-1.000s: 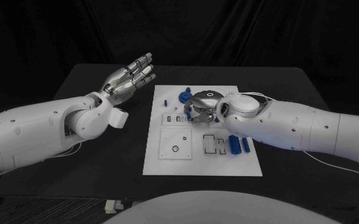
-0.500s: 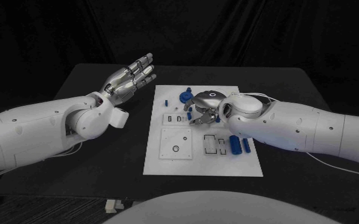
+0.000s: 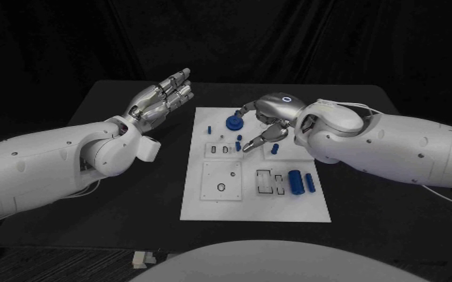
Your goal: Assemble the parts on the task board
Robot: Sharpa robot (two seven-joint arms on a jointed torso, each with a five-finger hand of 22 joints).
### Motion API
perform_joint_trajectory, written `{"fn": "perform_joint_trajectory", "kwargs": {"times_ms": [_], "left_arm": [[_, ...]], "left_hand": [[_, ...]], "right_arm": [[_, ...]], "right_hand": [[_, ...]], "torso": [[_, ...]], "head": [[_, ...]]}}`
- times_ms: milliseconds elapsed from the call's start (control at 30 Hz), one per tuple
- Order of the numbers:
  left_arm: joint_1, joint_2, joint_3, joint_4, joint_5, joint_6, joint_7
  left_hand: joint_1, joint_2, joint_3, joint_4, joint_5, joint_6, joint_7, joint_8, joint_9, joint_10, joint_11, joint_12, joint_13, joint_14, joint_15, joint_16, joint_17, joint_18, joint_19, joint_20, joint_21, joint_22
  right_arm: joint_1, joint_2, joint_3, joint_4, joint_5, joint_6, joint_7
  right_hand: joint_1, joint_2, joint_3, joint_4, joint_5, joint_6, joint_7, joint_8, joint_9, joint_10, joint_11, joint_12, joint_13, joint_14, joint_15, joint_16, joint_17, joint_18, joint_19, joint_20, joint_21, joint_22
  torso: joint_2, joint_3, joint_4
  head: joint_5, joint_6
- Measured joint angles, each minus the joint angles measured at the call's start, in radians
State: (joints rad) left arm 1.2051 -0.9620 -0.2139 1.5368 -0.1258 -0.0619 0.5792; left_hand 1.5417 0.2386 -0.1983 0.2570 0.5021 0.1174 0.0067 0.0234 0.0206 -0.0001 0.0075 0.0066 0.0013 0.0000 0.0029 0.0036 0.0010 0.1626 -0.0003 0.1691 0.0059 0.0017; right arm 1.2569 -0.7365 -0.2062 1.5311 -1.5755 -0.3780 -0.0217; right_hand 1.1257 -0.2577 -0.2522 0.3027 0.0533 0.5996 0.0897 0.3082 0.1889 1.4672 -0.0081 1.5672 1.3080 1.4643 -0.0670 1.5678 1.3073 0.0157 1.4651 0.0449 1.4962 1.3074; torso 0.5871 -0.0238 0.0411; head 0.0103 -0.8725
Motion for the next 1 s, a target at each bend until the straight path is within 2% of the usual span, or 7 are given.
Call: {"fn": "perform_joint_trajectory", "kwargs": {"times_ms": [133,200,300,433,567,667,1000], "left_arm": [[0.008,-0.002,-0.001,0.001,-0.096,-0.079,0.008],[0.027,0.004,-0.002,-0.009,-0.163,-0.127,0.009],[0.058,0.018,0.000,-0.025,-0.255,-0.186,0.009],[0.111,0.057,0.001,-0.059,-0.422,-0.267,-0.015],[0.162,0.105,0.001,-0.077,-0.592,-0.280,-0.123],[0.199,0.149,0.001,-0.091,-0.710,-0.218,-0.260],[0.274,0.377,0.001,-0.226,-0.921,0.287,-0.742]], "left_hand": [[0.006,-0.026,-0.004,0.025,-0.138,0.017,0.017,0.002,0.001,0.009,0.056,0.000,0.001,0.000,0.044,0.000,0.000,0.000,0.041,0.010,0.027,0.020],[-0.075,-0.039,-0.048,0.029,-0.255,0.038,0.011,0.002,0.005,0.140,0.116,0.041,0.038,0.118,0.096,0.059,0.045,0.000,0.149,0.042,0.101,0.060],[-0.141,-0.040,-0.091,0.031,-0.311,0.069,0.028,0.008,0.008,0.524,0.157,0.188,0.183,0.513,0.132,0.237,0.206,0.000,0.491,0.072,0.306,0.157],[-0.150,-0.030,-0.128,0.034,-0.288,0.406,0.109,0.098,0.057,0.847,0.123,0.583,0.489,0.890,0.091,0.736,0.594,0.000,0.876,0.025,0.631,0.334],[-0.239,-0.001,-0.188,0.026,-0.349,0.759,0.128,0.275,0.143,1.375,0.072,1.301,1.207,1.413,0.028,1.442,1.254,-0.081,1.227,-0.042,1.274,1.073],[-0.298,0.010,-0.220,0.030,-0.385,0.825,0.110,0.330,0.188,1.427,0.079,1.343,1.229,1.462,0.011,1.561,1.305,-0.118,1.387,-0.059,1.475,1.289],[-0.418,0.040,-0.236,0.033,-0.426,0.885,0.084,0.343,0.245,1.451,0.042,1.345,1.285,1.468,-0.007,1.565,1.307,-0.157,1.461,-0.064,1.562,1.306]], "right_arm": [[0.044,-0.066,0.000,0.046,0.037,-0.080,0.042],[0.065,-0.097,0.001,0.061,0.066,-0.122,0.063],[0.084,-0.136,0.001,0.080,0.109,-0.165,0.084],[0.097,-0.188,0.001,0.094,0.194,-0.213,0.103],[0.100,-0.222,0.000,0.105,0.282,-0.231,0.107],[0.096,-0.247,0.000,0.110,0.336,-0.235,0.106],[0.058,-0.276,0.000,0.115,0.420,-0.220,0.089]], "right_hand": [[-0.098,0.084,0.038,-0.003,0.000,0.028,0.002,0.017,-0.001,0.000,0.000,0.000,0.000,0.000,0.000,0.000,0.000,0.000,0.000,0.000,0.000,0.000],[-0.124,0.152,0.070,-0.006,0.000,0.044,0.004,0.027,-0.001,0.000,0.000,0.000,0.000,0.000,0.000,0.000,0.000,0.000,0.000,0.000,0.000,0.000],[-0.196,0.246,0.078,-0.008,0.000,0.079,0.005,0.049,-0.001,0.000,0.000,0.000,0.000,0.000,0.000,0.000,0.000,0.000,0.000,0.000,0.005,0.000],[-0.278,0.329,0.042,-0.010,0.000,0.119,0.007,0.073,0.002,-0.003,0.003,0.000,0.000,0.004,0.004,0.000,0.000,0.000,0.000,0.000,0.021,0.000],[-0.278,0.351,0.035,-0.012,0.000,0.123,0.011,0.078,0.001,-0.001,0.007,0.000,0.000,0.003,0.004,0.000,0.000,0.000,0.003,0.003,0.021,0.000],[-0.257,0.371,0.027,-0.014,0.000,0.133,0.015,0.083,-0.002,-0.001,0.014,0.000,0.000,0.002,0.009,0.000,0.000,0.000,0.000,0.007,0.021,0.001],[-0.167,0.389,-0.001,-0.014,0.083,0.153,0.016,0.094,-0.011,-0.001,0.014,0.000,0.000,0.002,0.011,0.000,0.000,0.000,0.000,0.014,0.021,0.001]], "torso": [[0.000,0.0002,-0.0002],[0.000,0.0002,-0.0002],[0.000,0.0002,-0.0001],[0.000,0.0003,-0.0001],[-0.001,0.0008,0.0000],[-0.002,0.0013,-0.0003],[-0.007,0.0055,-0.0035]], "head": [[-0.001,0.000],[-0.002,0.000],[-0.005,0.000],[-0.008,0.000],[-0.014,0.000],[-0.017,0.000],[-0.012,0.000]]}}
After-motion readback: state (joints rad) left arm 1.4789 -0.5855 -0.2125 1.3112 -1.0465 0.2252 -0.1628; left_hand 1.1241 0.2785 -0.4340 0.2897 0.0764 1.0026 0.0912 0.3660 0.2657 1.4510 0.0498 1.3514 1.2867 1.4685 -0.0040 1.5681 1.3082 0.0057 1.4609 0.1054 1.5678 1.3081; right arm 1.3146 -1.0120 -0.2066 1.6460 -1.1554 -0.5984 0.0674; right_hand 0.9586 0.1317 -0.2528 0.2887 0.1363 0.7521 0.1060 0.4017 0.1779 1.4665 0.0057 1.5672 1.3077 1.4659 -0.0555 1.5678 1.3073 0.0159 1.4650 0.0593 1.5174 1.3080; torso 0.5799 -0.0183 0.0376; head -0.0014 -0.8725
